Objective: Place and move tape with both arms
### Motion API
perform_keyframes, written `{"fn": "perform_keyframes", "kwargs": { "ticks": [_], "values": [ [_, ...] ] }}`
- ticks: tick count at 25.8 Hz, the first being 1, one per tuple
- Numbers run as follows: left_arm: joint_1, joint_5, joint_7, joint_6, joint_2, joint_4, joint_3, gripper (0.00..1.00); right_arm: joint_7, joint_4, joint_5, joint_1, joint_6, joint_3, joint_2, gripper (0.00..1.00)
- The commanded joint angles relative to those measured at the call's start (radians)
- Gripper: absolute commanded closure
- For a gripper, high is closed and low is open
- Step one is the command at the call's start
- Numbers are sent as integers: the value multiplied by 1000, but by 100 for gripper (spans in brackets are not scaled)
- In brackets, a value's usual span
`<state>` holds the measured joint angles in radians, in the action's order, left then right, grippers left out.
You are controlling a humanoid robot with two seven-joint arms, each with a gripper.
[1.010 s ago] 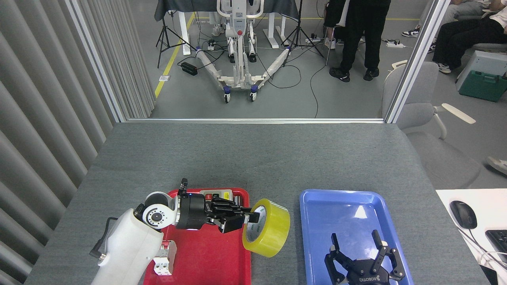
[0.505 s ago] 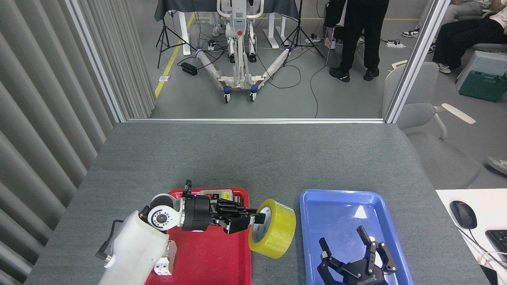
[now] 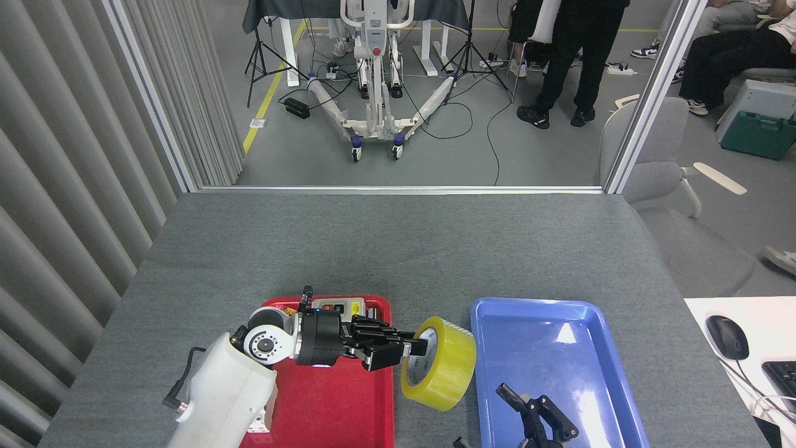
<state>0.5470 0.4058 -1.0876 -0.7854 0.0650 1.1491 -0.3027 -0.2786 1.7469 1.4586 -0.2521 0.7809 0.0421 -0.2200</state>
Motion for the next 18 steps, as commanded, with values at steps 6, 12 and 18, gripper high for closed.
{"fn": "perform_keyframes", "kwargs": {
  "ticks": [6,12,18],
  "values": [
    [-50,4,2,0,-45,35,-18,100,27,-6,17,13,5,53,11,0],
    [-58,7,0,0,-60,38,-32,100,38,-4,34,10,5,73,22,2],
    [-55,44,6,0,-62,29,-32,49,36,-6,34,1,5,65,24,37]
  ]
}}
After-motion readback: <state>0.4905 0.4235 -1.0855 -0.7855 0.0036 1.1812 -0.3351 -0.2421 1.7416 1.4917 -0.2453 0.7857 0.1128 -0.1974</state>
